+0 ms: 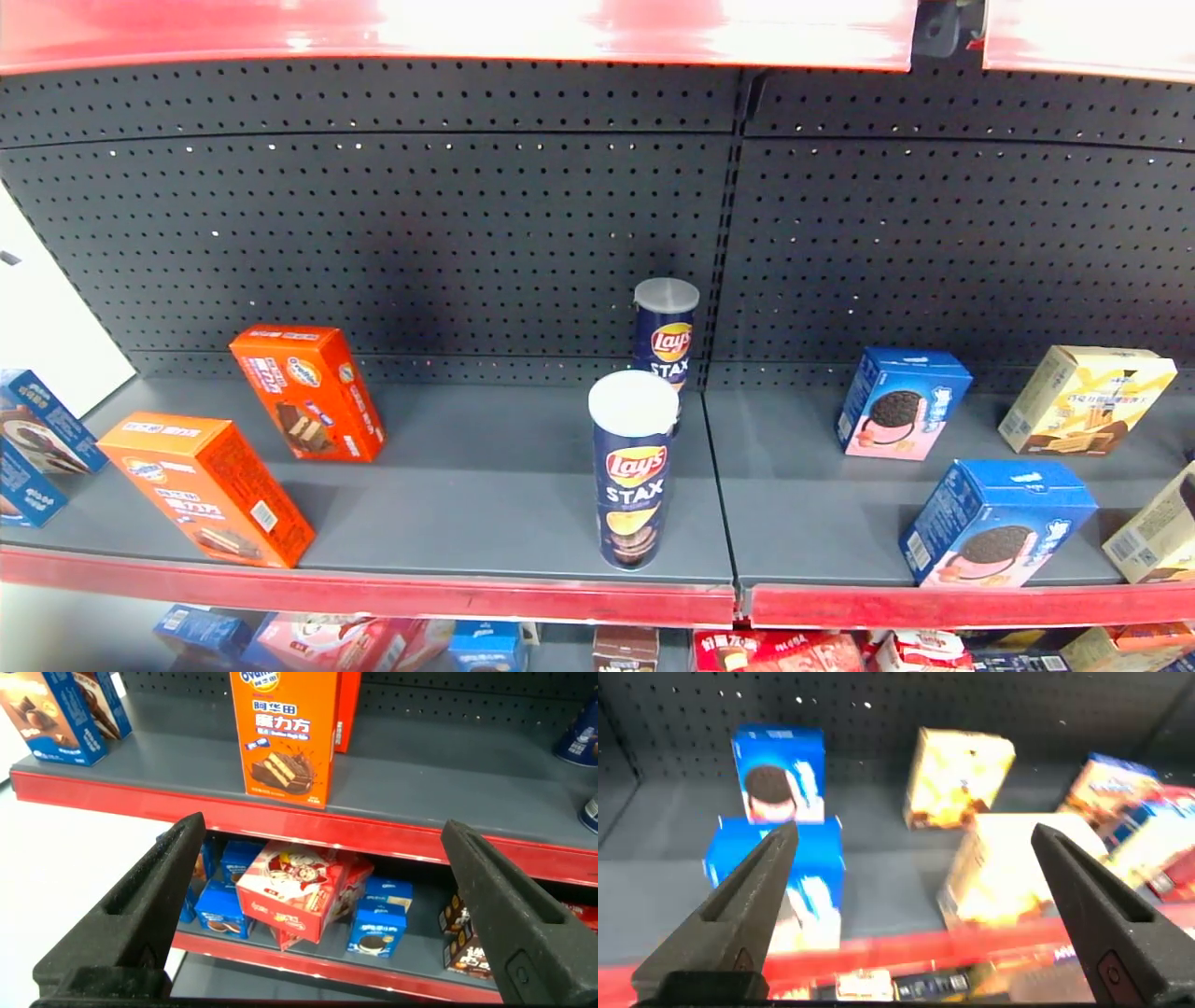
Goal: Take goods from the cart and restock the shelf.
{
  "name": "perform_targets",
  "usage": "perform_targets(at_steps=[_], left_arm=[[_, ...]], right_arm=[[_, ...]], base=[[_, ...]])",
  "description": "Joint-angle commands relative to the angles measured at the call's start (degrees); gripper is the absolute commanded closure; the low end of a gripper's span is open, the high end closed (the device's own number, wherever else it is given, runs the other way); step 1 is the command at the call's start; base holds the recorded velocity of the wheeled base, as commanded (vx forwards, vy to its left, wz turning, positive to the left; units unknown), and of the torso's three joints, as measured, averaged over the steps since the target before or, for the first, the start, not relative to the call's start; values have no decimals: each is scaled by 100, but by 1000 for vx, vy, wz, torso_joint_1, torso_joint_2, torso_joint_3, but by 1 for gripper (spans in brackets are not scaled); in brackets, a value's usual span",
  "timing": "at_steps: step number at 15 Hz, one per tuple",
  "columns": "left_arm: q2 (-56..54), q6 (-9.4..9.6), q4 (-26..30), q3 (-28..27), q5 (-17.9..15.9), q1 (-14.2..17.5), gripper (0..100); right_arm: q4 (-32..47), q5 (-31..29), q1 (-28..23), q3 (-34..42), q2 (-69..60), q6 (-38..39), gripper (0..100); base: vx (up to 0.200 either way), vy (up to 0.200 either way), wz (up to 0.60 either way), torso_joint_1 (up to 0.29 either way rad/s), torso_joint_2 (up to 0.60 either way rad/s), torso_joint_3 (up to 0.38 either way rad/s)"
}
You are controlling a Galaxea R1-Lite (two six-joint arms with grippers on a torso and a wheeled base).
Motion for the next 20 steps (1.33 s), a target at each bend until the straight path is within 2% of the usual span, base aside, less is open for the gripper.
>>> perform_targets(at_steps=[1,4,5,6,7,8,9,11,12,15,16,17,19,20], left_arm=[[7,-1,-2,0,4,4,0],[7,16,-2,0,-40,4,0],[51,157,-19,-27,-515,4,0],[491,333,-54,-299,-902,39,0],[1291,280,-116,-686,-946,48,0],[2143,262,-423,-1055,-928,57,0],[2890,333,-854,-1231,-919,39,0],[3813,895,-1276,-1266,-928,-40,0],[4050,1001,-1425,-1275,-928,-154,0],[4850,957,-1628,-1371,-822,-849,0],[5070,922,-1689,-1415,-743,-937,0],[5553,790,-2093,-1477,-638,-1095,0],[6652,438,-3315,-1521,-330,-1490,0],[7513,298,-4387,-1512,48,-1956,0]], right_arm=[[724,4,-82,249,-1423,11,0],[1348,-5,-197,311,-2083,-6,0],[1674,-5,-241,258,-2311,-15,0],[1920,-5,-241,170,-2399,-15,0],[2069,-5,-241,126,-2425,-24,0],[2113,-5,-241,91,-2434,-50,0],[2122,-14,-267,100,-2434,-85,0],[2192,-22,-390,135,-2452,-94,0],[2298,-22,-451,91,-2478,-94,0],[2570,-31,-513,38,-2592,-94,0],[2605,-31,-531,30,-2610,-94,0],[2649,-22,-583,47,-2628,-94,0],[2667,-22,-654,47,-2680,-94,0],[2676,-40,-654,12,-2680,-94,0]], base=[[0,0,0,0,0,0],[0,0,0,0,0,0],[0,0,0,0,0,0],[0,0,0,0,0,0],[0,0,0,0,0,0],[0,0,0,0,0,0],[0,0,0,0,0,0],[0,0,0,0,0,0],[0,0,0,0,0,0],[0,0,0,0,0,0],[0,0,0,0,0,0],[0,0,0,0,0,0],[0,0,0,0,0,0],[0,0,0,0,0,0]])
